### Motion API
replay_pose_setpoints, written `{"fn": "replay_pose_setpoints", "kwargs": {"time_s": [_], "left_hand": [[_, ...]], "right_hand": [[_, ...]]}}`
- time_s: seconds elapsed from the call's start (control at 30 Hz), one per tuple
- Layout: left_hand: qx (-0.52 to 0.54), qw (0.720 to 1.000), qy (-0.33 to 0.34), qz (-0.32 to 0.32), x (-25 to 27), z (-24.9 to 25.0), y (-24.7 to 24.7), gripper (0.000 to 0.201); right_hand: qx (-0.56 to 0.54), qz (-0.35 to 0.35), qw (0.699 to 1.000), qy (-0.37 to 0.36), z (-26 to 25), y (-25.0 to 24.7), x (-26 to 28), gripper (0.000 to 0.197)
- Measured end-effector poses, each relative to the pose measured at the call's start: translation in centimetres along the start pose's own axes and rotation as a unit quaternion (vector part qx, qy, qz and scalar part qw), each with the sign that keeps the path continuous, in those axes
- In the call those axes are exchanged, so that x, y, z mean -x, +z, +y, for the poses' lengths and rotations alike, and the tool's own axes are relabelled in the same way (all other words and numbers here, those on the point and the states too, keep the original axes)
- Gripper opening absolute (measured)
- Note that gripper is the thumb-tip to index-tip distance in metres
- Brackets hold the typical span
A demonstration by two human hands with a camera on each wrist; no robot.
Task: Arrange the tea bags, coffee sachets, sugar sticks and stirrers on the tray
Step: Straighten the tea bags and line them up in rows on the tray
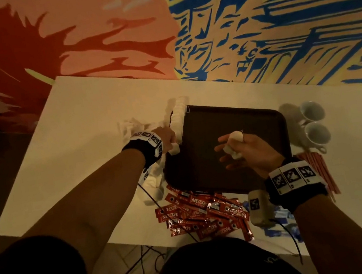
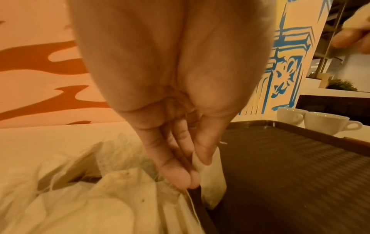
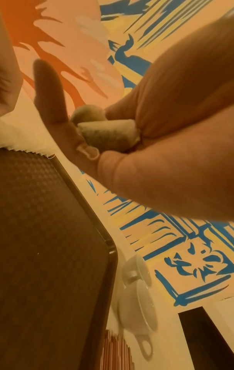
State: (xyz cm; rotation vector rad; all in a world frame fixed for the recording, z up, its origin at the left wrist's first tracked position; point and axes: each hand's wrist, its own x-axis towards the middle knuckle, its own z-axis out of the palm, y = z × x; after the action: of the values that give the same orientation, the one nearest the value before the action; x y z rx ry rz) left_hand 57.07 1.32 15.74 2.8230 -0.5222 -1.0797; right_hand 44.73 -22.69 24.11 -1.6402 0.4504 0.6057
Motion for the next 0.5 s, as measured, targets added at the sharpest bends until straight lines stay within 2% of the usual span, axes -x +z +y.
{"fn": "replay_pose_setpoints", "kwargs": {"time_s": [0.23,0.5], "left_hand": [[-0.017,1.000,-0.008,0.023,-1.8,-0.2,-1.0,0.032],[-0.004,0.998,-0.020,0.065,-2.9,0.3,-1.3,0.034]], "right_hand": [[0.024,0.007,1.000,-0.010,-0.1,0.5,-0.6,0.029],[0.038,-0.003,0.999,0.001,-0.2,0.5,-1.0,0.028]]}}
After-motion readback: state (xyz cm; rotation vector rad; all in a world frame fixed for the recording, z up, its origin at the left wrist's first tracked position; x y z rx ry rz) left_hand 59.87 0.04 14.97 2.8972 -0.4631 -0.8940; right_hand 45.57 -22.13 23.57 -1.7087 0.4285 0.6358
